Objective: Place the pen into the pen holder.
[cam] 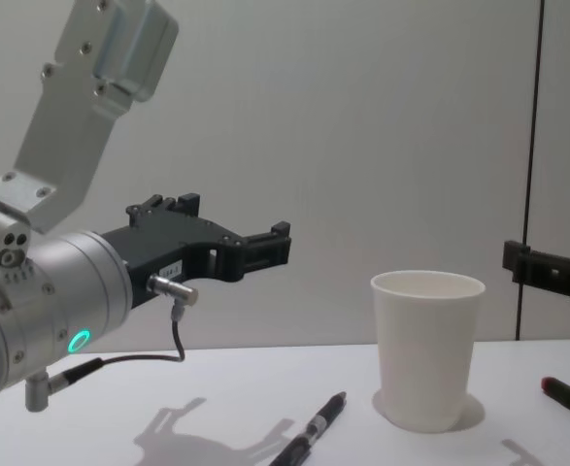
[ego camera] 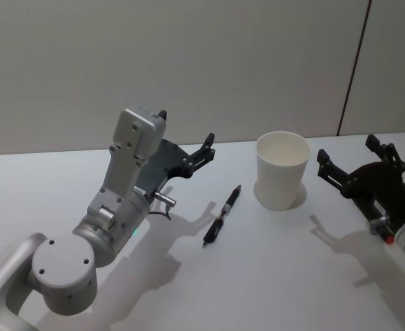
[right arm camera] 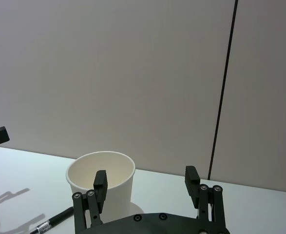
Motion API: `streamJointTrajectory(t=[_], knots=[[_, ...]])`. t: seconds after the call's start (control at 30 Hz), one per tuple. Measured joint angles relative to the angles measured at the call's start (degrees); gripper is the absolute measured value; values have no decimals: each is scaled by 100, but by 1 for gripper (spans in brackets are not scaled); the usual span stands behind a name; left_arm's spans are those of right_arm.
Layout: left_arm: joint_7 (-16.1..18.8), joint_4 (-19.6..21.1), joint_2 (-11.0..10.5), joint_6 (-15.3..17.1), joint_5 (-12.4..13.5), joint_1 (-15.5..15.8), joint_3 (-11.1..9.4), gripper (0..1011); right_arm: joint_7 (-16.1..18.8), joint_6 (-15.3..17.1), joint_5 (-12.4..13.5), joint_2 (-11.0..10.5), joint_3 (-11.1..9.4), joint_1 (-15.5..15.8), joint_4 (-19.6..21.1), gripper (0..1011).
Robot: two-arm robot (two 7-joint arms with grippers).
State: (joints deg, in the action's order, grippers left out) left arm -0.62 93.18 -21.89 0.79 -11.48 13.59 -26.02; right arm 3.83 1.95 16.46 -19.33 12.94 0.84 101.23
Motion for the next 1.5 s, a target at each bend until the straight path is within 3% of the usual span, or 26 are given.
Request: streamJointTrajectory(t=[1.5], knots=[[0, 0, 0, 0, 0, 0, 0, 1001, 0, 0, 0, 0, 0, 0, 0, 1001]])
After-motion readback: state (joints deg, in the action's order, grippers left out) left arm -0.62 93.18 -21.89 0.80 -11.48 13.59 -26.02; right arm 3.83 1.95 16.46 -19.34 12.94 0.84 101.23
